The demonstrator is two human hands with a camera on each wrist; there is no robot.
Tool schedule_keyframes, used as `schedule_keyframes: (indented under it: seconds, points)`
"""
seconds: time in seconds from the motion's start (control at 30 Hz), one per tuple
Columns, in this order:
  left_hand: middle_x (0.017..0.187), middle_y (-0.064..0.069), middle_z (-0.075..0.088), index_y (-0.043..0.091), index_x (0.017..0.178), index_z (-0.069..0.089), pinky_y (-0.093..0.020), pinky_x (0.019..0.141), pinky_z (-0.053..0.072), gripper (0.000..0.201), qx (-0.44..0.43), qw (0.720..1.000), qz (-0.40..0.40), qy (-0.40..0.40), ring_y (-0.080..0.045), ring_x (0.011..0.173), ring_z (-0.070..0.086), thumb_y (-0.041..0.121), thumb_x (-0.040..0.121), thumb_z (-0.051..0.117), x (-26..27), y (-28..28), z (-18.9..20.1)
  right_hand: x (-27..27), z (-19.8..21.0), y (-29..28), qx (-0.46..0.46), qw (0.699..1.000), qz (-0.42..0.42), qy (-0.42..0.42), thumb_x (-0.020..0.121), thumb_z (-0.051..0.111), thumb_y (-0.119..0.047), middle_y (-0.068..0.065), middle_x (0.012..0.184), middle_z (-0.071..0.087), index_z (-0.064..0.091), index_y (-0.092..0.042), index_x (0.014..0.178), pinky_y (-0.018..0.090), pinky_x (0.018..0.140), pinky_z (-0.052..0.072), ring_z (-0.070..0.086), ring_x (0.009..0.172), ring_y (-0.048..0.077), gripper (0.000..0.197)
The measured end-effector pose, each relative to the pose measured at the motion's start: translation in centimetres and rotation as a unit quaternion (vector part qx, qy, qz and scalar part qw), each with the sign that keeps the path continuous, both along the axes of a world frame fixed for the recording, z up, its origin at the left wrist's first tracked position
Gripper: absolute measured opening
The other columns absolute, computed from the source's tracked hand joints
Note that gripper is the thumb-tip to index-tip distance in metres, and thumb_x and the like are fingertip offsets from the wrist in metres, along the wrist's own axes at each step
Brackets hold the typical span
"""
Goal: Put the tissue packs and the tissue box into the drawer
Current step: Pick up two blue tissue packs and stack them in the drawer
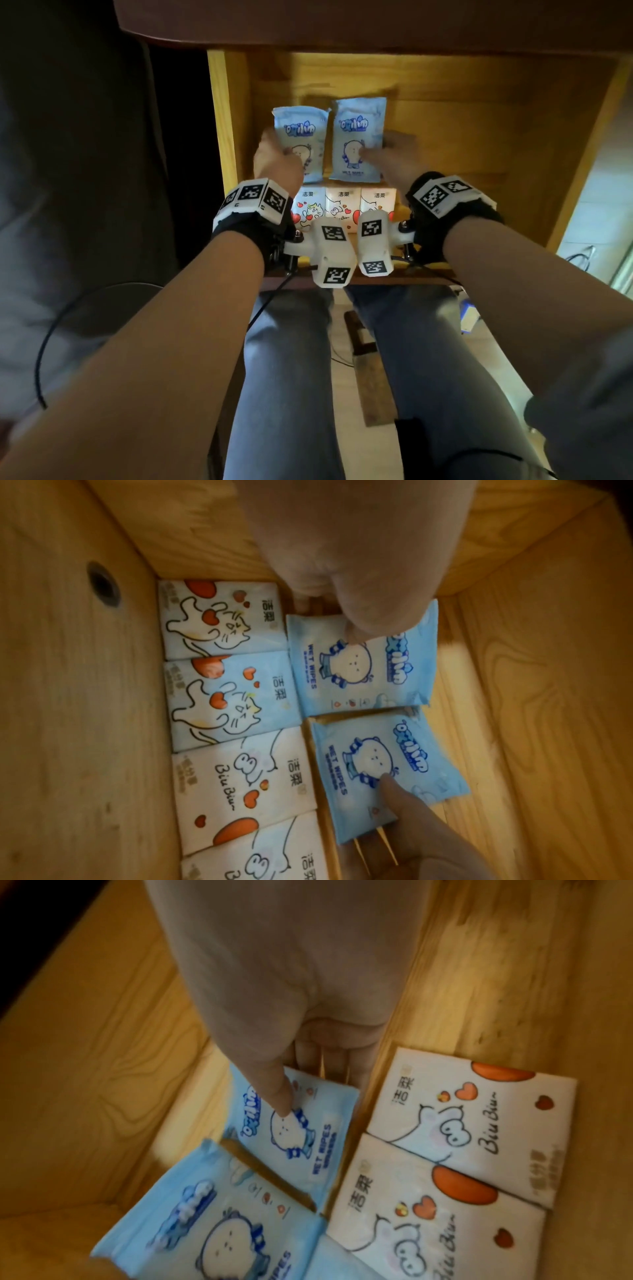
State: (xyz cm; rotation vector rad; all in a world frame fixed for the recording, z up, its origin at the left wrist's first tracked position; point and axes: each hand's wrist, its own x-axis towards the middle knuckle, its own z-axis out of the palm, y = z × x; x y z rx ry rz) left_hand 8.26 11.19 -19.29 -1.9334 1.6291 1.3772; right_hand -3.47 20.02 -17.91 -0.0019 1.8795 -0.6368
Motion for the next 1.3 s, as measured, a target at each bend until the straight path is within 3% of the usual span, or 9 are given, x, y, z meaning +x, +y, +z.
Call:
schedule_keyframes:
  seconds: [0.13,0.33,0.4,0.5,0.6,0.67,0.83,1.07,1.3]
  points:
    - [0.129,-0.016,0.056,0.005,0.129,0.043,-0.035,0.096,0.05,0.044,0.014,1.0,0.0,0.008,-0.029,0.119,0.054,-0.006,0.086,0.043,0.5,0.3,0.1,0.4,-1.1,1.0,0.015,0.999,0.035,0.008,0.081,0.061,-0.012,0.015,0.114,0.068,0.065,-0.016,0.092,0.048,0.093,0.052,0.064,0.104,0.03,0.012]
    - [0.131,-0.014,0.054,0.01,0.129,0.049,-0.036,0.101,0.046,0.047,-0.035,0.998,-0.02,0.042,-0.027,0.119,0.053,-0.003,0.085,0.044,1.5,0.8,2.8,0.9,0.8,1.8,0.039,0.991,0.067,0.107,0.085,0.059,-0.012,0.008,0.123,0.062,0.055,-0.006,0.122,0.027,0.085,0.05,0.059,0.111,0.022,0.037]
    - [0.132,-0.014,0.051,0.009,0.126,0.052,-0.03,0.099,0.045,0.041,-0.046,0.997,-0.027,0.058,-0.025,0.119,0.053,0.0,0.087,0.046,1.9,0.9,3.8,0.9,1.3,2.0,0.036,0.985,0.086,0.144,0.085,0.059,-0.012,0.009,0.128,0.059,0.053,-0.007,0.125,0.028,0.087,0.05,0.058,0.113,0.023,0.041]
    - [0.117,-0.006,0.061,0.011,0.116,0.06,-0.01,0.079,0.047,0.031,-0.07,0.992,-0.016,0.108,-0.013,0.101,0.058,0.003,0.089,0.047,2.7,0.7,5.5,1.2,2.0,1.6,0.014,0.984,0.091,0.154,0.084,0.059,-0.01,0.008,0.118,0.064,0.059,-0.007,0.117,0.025,0.082,0.048,0.06,0.107,0.02,0.033]
    - [0.095,-0.004,0.07,0.012,0.099,0.065,-0.031,0.077,0.057,0.022,-0.136,0.981,0.005,0.141,-0.016,0.081,0.067,0.006,0.087,0.048,3.4,0.0,6.8,1.7,2.2,0.9,-0.009,0.983,0.107,0.151,0.085,0.057,-0.01,0.009,0.109,0.068,0.064,-0.007,0.106,0.02,0.075,0.047,0.062,0.096,0.017,0.023]
    - [0.09,-0.005,0.07,0.011,0.093,0.065,-0.036,0.071,0.057,0.02,-0.195,0.971,0.012,0.139,-0.02,0.073,0.067,0.011,0.085,0.047,4.1,-0.6,6.8,2.1,1.8,0.2,-0.015,0.983,0.121,0.14,0.084,0.058,-0.01,0.01,0.106,0.069,0.064,-0.006,0.105,0.016,0.069,0.048,0.061,0.09,0.014,0.022]
    - [0.098,-0.004,0.064,0.011,0.097,0.061,-0.009,0.058,0.037,0.017,-0.294,0.951,0.017,0.096,-0.008,0.069,0.052,0.019,0.085,0.052,5.8,-1.6,5.8,2.8,-0.4,-1.6,0.0,0.98,0.151,0.13,0.084,0.062,-0.015,0.012,0.107,0.069,0.065,-0.005,0.103,0.04,0.086,0.056,0.068,0.092,0.025,0.022]
    - [0.099,-0.005,0.067,0.012,0.102,0.06,-0.029,0.075,0.052,0.036,-0.263,0.96,0.001,0.093,-0.011,0.083,0.062,0.044,0.09,0.048,7.8,-2.0,3.3,4.5,-2.9,-3.0,0.029,0.972,0.191,0.136,0.083,0.066,-0.027,0.013,0.084,0.074,0.07,-0.003,0.089,0.038,0.074,0.061,0.072,0.072,0.023,0.025]
    - [0.094,-0.003,0.067,0.012,0.1,0.062,-0.01,0.066,0.043,0.041,-0.231,0.966,-0.009,0.117,-0.007,0.079,0.059,0.049,0.089,0.048,8.7,-2.2,2.2,5.8,-3.8,-4.1,0.017,0.958,0.233,0.165,0.081,0.067,-0.031,0.014,0.074,0.073,0.068,-0.001,0.078,0.04,0.072,0.06,0.071,0.068,0.024,0.03]
